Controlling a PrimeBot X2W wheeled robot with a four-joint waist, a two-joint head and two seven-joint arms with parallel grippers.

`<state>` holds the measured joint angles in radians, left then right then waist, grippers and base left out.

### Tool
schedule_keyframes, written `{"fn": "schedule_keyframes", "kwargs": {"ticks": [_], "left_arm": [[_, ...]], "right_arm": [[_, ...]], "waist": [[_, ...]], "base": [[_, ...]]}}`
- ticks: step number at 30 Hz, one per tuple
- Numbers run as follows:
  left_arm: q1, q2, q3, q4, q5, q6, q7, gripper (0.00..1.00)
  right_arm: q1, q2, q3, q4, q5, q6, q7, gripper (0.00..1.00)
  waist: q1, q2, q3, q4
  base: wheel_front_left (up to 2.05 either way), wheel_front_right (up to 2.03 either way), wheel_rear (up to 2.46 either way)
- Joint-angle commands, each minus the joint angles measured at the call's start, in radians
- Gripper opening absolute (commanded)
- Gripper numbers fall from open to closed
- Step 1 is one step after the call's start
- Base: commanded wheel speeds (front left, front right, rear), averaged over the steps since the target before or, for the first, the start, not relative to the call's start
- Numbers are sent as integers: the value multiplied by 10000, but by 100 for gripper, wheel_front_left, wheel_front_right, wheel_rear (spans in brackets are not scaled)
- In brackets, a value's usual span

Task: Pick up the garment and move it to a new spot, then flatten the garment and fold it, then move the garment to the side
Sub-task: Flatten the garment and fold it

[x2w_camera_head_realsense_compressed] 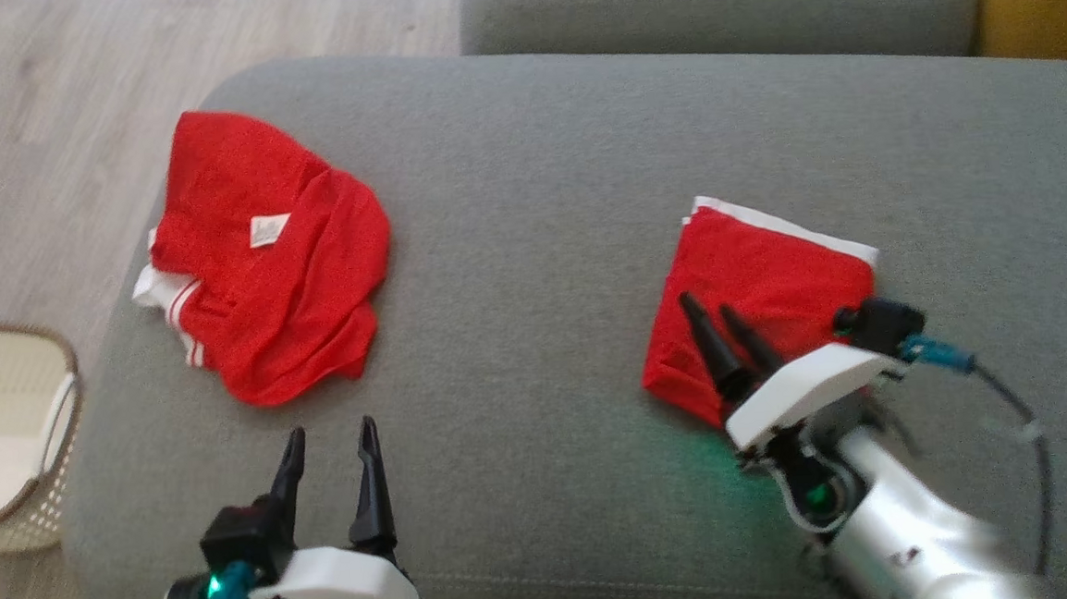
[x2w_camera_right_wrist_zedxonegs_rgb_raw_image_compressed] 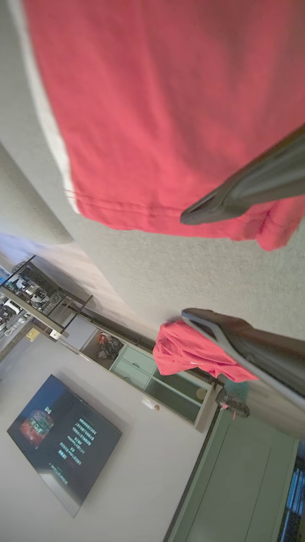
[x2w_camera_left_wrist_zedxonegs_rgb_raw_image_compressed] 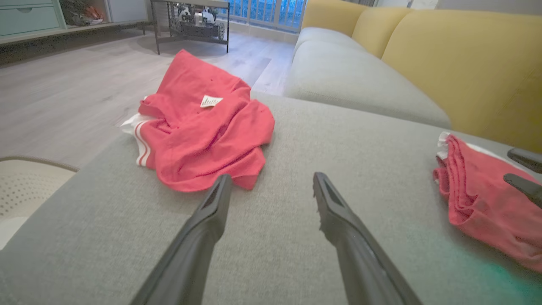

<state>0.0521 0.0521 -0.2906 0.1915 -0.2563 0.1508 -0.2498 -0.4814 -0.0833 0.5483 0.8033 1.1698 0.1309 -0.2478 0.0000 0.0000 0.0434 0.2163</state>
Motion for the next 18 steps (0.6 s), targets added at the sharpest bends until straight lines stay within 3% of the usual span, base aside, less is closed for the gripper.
{"fn": "schedule_keyframes", "kwargs": {"ticks": [1, 4, 8, 12, 13, 17, 18], "left_arm": [[-431, -18, 372, -537, -125, 38, -120, 100], [-351, -18, 484, -830, -166, 31, -120, 100], [-258, -18, 617, -1142, -162, 18, -120, 100], [-239, -18, 699, -1347, -241, 25, -120, 100], [-239, -18, 699, -1347, -241, 25, -120, 100], [-250, -18, 826, -1484, -193, -1, -120, 100], [-250, -18, 826, -1484, -193, -1, -120, 100]], "right_arm": [[-274, -317, -65, -541, -668, -2, -129, 100], [-67, -788, -877, -1243, -2380, -2, -134, 100], [666, -915, -2310, -2331, -4745, -2, -136, 100], [1534, -885, -3623, -3695, -7112, -2, -137, 100], [1534, -885, -3623, -3695, -7112, -2, -137, 100], [2660, -433, -4862, -5332, -9315, -2, -138, 100], [2660, -433, -4862, -5332, -9315, -2, -138, 100]], "waist": [[0, 0, -194, -301], [0, 0, -375, -646], [0, 0, -573, -1036], [0, 0, -628, -1330], [0, 0, -628, -1330], [0, 0, -635, -1593], [0, 0, -635, -1593]], "base": [[0, 0, 0], [0, 0, 0], [0, 0, 0], [0, 0, 0], [0, 0, 0], [0, 0, 0], [0, 0, 0]]}}
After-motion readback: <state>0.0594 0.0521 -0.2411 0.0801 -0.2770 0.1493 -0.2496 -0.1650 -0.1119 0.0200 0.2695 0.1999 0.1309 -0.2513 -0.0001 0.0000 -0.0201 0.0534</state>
